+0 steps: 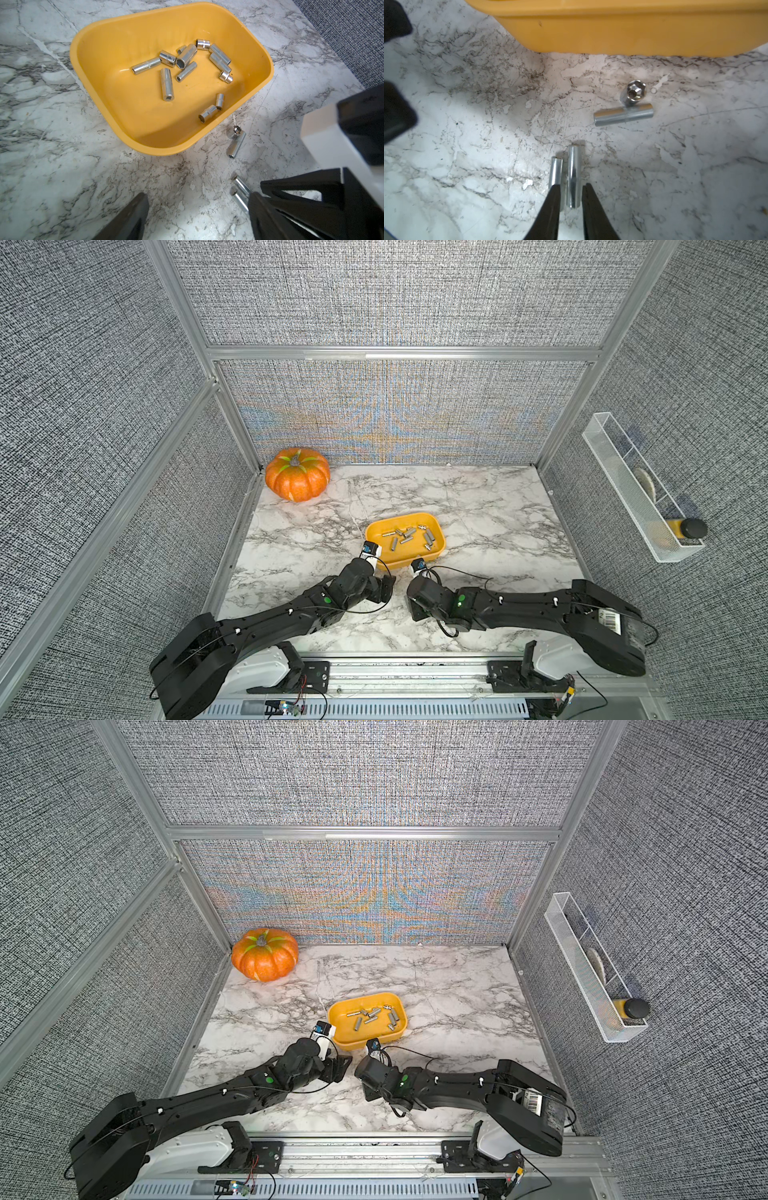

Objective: Put the socket on the desktop into the storage box
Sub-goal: Pick up the socket head from the center of the board, then place the socket head in the storage box.

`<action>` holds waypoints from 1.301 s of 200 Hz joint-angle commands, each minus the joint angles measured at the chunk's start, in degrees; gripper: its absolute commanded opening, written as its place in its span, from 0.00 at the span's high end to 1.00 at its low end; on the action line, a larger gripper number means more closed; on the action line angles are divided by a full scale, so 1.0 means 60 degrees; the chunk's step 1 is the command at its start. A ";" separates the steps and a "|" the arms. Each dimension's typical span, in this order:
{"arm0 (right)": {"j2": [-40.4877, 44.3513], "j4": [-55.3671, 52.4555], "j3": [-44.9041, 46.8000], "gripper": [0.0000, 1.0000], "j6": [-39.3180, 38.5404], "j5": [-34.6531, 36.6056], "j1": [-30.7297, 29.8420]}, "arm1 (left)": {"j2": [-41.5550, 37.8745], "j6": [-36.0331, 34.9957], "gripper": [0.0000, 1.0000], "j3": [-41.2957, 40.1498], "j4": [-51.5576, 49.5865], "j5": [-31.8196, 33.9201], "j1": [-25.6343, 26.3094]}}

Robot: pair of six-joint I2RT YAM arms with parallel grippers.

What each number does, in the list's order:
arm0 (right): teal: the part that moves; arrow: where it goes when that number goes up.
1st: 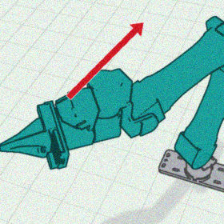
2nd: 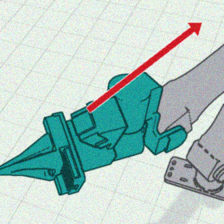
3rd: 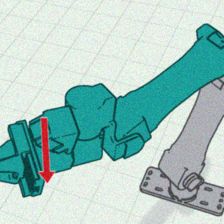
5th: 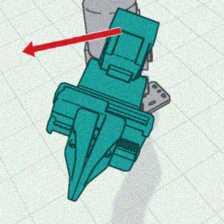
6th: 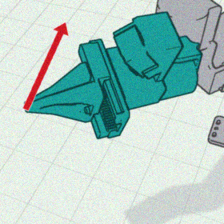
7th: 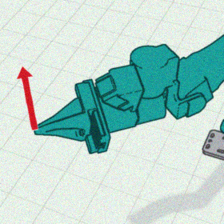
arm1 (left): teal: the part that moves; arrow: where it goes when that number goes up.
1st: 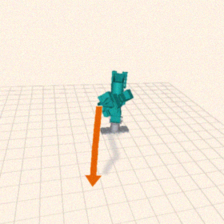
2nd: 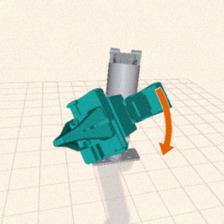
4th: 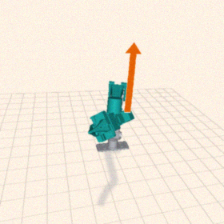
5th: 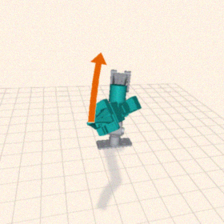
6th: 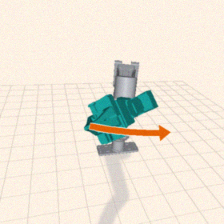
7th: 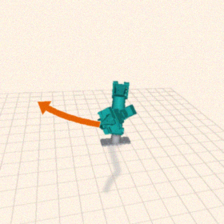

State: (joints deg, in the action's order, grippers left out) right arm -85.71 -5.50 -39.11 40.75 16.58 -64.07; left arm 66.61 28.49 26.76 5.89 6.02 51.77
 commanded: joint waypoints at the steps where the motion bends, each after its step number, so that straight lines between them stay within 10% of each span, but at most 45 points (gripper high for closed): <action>1: -0.0181 -0.0007 -0.0100 0.75 0.0006 0.0115 0.0041 | -0.0024 -0.0059 0.20 0.0051 0.0073 0.0060 0.0000; 160: -0.0741 -0.0636 -0.0302 0.87 0.0134 0.0605 0.0066 | 0.0024 -0.0045 0.20 0.0065 0.0036 0.0165 0.0000; 222: 0.1937 -0.2991 -0.0524 0.96 -0.0288 0.2379 0.0283 | -0.0328 0.0091 0.21 0.0022 -0.0161 0.0708 0.0000; 260: 0.3423 -0.1074 -0.0624 0.97 -0.2073 0.1528 0.1785 | -0.0676 0.0145 0.21 -0.0116 -0.0117 0.0872 0.0000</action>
State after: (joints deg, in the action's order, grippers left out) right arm -68.05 -19.16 -42.02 36.36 27.51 -57.25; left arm 63.61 28.97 26.50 4.93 9.54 51.75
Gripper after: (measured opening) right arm 0.127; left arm 0.794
